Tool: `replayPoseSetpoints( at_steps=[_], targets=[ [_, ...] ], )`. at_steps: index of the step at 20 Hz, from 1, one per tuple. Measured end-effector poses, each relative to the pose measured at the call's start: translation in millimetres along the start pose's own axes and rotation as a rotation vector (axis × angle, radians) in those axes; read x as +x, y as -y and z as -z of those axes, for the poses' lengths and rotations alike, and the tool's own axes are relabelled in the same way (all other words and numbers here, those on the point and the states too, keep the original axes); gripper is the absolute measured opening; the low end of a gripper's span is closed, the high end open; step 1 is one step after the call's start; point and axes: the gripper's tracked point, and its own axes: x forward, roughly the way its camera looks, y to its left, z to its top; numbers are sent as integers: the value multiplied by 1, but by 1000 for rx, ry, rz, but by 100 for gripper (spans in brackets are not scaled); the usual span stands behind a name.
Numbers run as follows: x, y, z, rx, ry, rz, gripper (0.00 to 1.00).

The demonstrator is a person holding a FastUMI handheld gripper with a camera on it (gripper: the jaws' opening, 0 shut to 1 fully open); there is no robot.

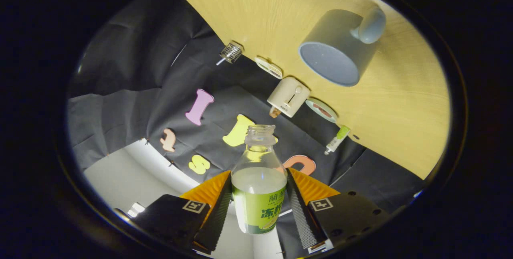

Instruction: Take the bottle from table, then pour the juice into the cup, finally place the bottle on the coaster

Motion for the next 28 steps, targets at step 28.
replayPoseSetpoints(
  at_steps=[28],
  targets=[
    [-7,26,-9,-1792,72,454,80]
  ],
)
